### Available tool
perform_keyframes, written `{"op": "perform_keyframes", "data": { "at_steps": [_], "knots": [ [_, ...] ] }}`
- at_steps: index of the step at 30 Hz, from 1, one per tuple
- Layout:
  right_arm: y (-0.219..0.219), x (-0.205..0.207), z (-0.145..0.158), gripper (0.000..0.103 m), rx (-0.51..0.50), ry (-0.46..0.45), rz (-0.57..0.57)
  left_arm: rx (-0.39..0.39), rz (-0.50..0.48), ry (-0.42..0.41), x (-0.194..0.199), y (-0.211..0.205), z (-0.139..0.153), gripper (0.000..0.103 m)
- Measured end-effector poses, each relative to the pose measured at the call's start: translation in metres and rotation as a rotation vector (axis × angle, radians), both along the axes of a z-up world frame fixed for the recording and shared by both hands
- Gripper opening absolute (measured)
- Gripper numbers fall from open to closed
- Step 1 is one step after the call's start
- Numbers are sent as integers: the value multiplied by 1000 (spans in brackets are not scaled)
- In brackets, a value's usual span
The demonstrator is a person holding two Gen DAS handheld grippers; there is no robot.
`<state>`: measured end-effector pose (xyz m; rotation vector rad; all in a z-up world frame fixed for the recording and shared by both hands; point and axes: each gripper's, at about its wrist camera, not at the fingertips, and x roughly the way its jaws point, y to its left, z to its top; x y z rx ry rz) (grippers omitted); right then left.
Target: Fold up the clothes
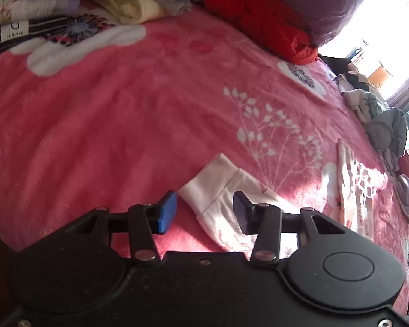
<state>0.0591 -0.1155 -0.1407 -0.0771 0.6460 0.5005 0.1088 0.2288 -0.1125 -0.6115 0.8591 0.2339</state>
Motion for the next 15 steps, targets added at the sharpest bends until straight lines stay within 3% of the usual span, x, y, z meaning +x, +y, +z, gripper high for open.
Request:
{"op": "perform_keyframes", "data": {
  "at_steps": [4,5,6,8,15],
  "knots": [
    [3,-3,-1,16,-12,-9,1,-1,25,-15,2,-8,-16,42],
    [3,-4,-1,16,-14,-10,5,-5,30,-29,3,-9,-18,37],
    [4,-5,0,16,-16,-12,9,-17,20,-58,4,-11,-16,20],
    [3,-7,2,17,-20,-14,23,-37,-2,-114,7,-16,-12,5],
    [-8,-24,15,32,-47,-72,96,33,-149,-272,16,-65,49,4]
  ]
}}
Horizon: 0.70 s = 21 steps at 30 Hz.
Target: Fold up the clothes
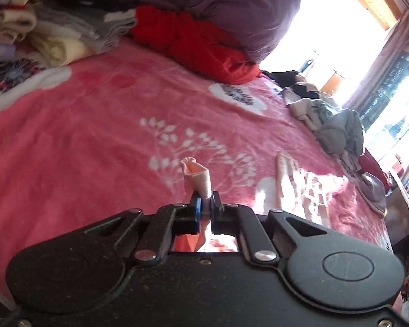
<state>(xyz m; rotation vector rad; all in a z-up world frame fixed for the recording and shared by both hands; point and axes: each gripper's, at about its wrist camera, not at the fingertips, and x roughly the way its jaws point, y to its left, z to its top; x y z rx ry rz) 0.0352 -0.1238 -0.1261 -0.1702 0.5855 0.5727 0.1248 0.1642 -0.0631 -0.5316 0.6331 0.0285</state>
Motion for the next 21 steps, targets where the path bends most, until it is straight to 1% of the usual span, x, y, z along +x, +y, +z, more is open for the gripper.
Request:
{"op": "perform_keyframes", "data": {
  "at_steps": [3,6,9,11,12,15,19,20,21],
  "knots": [
    [-5,-6,5,32,-9,-37,18,6,-78,-62,3,-31,32,4],
    [-12,-7,9,33,3,-55,20,31,-172,-117,8,-73,63,4],
    [-29,-2,16,36,80,-47,5,65,-274,-140,17,-119,84,4],
    [-50,8,21,40,194,-13,-50,85,-328,-145,22,-147,91,4],
    [-65,15,23,40,274,17,-94,90,-353,-145,24,-161,91,4],
    [-122,36,21,43,510,120,-280,108,-426,-145,31,-202,92,4],
    [-196,53,-14,46,801,281,-516,123,-499,-130,46,-250,80,4],
    [-207,54,-23,46,857,313,-550,123,-528,-122,51,-262,75,4],
    [-214,54,-31,46,906,340,-573,120,-584,-111,54,-274,69,6]
  ]
}}
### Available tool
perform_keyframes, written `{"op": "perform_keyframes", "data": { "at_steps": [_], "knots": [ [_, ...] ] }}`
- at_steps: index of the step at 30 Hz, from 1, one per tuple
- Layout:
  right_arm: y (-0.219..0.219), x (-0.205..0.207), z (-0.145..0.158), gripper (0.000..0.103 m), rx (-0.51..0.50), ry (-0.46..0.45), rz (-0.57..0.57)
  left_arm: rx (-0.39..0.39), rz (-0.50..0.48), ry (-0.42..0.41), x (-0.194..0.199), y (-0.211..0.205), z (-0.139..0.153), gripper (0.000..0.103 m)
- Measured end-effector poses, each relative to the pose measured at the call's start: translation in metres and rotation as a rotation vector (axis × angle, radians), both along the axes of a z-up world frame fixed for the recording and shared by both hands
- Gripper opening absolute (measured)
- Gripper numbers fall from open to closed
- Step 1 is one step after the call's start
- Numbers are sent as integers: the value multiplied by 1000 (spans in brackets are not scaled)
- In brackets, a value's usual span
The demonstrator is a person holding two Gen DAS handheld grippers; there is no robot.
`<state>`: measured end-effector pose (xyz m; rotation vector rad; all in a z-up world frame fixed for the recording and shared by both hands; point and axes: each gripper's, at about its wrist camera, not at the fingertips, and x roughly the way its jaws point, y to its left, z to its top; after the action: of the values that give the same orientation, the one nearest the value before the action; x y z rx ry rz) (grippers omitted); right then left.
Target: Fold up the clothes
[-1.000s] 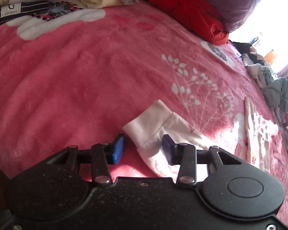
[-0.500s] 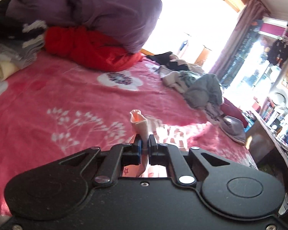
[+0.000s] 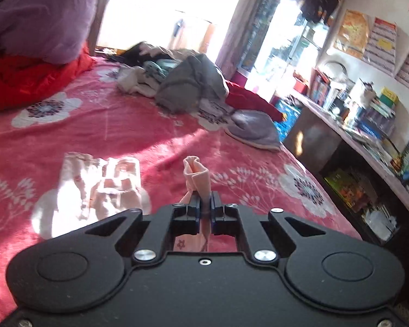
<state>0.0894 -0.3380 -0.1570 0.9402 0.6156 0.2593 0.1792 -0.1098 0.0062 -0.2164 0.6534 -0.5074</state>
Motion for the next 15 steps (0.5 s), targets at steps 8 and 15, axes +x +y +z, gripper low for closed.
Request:
{"op": "perform_keyframes", "data": {
  "at_steps": [8,15],
  "knots": [
    [-8,11,-17,48,68,37,-18,0,102,-20,-20,62,-19,30],
    [-5,30,-8,51,-95,89,-33,44,336,89,-59,169,-73,30]
  ]
}}
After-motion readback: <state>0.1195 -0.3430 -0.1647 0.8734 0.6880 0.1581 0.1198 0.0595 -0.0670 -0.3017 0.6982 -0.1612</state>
